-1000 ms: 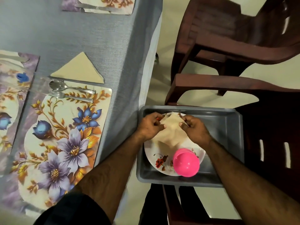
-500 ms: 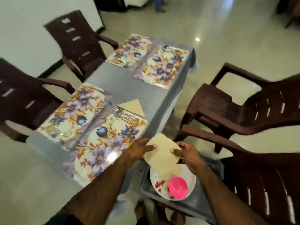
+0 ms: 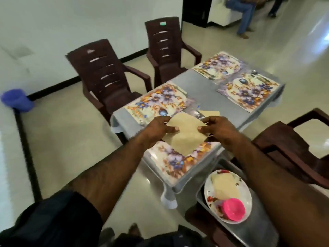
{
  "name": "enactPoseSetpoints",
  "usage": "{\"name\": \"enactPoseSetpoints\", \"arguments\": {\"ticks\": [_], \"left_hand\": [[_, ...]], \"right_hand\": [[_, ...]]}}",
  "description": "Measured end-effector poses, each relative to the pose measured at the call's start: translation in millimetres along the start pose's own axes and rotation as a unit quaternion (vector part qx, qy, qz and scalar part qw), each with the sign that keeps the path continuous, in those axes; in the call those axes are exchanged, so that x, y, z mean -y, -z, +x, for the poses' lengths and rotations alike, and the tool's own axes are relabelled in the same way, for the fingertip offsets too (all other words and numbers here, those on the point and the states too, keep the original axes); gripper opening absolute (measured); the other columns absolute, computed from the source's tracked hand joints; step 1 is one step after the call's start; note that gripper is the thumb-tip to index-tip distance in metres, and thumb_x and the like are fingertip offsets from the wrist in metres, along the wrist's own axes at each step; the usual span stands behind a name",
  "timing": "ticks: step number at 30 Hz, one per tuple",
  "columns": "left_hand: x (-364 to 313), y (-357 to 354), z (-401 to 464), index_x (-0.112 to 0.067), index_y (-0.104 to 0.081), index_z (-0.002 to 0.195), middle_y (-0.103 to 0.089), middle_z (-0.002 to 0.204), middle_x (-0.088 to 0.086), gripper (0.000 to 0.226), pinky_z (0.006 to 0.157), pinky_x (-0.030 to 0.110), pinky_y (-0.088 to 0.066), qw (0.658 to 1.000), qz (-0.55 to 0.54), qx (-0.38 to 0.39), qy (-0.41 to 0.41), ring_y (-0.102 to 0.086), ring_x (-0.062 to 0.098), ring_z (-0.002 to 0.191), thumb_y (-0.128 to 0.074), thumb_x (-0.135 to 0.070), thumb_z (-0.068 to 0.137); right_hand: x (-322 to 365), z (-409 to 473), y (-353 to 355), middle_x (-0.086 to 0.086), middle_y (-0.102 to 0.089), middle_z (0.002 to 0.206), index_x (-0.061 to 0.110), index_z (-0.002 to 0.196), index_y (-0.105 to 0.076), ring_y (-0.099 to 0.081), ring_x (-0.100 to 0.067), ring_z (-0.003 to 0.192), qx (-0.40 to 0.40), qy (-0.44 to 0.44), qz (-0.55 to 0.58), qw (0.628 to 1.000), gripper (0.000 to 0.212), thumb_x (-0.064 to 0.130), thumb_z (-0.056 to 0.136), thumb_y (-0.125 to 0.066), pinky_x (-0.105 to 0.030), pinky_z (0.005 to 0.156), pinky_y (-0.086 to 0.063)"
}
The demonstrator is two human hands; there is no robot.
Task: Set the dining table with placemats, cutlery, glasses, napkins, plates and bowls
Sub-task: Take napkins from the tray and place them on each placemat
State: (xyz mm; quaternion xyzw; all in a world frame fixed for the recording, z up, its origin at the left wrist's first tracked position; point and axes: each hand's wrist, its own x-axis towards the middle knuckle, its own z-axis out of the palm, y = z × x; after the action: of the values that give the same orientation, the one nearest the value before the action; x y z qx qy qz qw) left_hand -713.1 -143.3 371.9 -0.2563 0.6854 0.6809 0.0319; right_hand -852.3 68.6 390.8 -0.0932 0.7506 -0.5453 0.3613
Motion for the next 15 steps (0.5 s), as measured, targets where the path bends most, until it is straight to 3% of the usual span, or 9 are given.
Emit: {"name": "enactPoseSetpoints", "arguments": {"ticks": [4,8,12,15], "left_hand": [[8.2,101.2,-23.8,-0.021,-0.072,0.1,-0.078,0.088,-0.014,0.015,0.071,0.029,-0.06,0.999,-0.023,-0.04,0.005,-0.074,0.005,0.084,-0.077,-0.008,0.094],[13.5,185.8,-34.9,-0.008,-0.074,0.119,-0.079,0.111,0.007,0.03,0.082,0.039,-0.063,0.996,-0.038,-0.078,0.0,-0.075,0.03,0.105,-0.078,-0.004,0.09],[7.4,254.5,-22.2,-0.011,-0.072,0.101,-0.078,0.098,0.009,0.013,0.062,0.032,-0.058,0.992,-0.067,-0.103,0.002,-0.073,0.023,0.083,-0.077,-0.006,0.09],[-3.0,288.8,8.3,-0.008,-0.07,0.099,-0.076,0.096,0.012,0.012,0.071,0.039,-0.06,0.993,-0.048,-0.109,-0.003,-0.071,0.028,0.085,-0.078,-0.01,0.091]], "right_hand": [[53.8,20.2,-101.5,-0.013,-0.071,0.093,0.008,0.105,-0.072,-0.071,-0.021,0.072,0.028,0.064,-0.037,0.997,0.024,-0.002,0.085,-0.08,-0.041,0.065,-0.065],[75.0,37.1,-194.4,-0.012,-0.071,0.099,0.001,0.111,-0.07,-0.072,-0.021,0.079,0.026,0.083,0.029,0.996,0.029,-0.006,0.084,-0.079,-0.036,0.063,-0.064],[63.1,66.5,-253.8,-0.009,-0.075,0.107,0.003,0.114,-0.07,-0.074,-0.026,0.088,0.037,0.013,0.109,0.993,0.03,0.0,0.086,-0.08,-0.04,0.075,-0.065],[58.0,102.3,-270.2,-0.009,-0.077,0.105,0.003,0.114,-0.071,-0.074,-0.024,0.084,0.049,-0.015,0.159,0.986,0.03,0.001,0.086,-0.08,-0.034,0.073,-0.064]]}}
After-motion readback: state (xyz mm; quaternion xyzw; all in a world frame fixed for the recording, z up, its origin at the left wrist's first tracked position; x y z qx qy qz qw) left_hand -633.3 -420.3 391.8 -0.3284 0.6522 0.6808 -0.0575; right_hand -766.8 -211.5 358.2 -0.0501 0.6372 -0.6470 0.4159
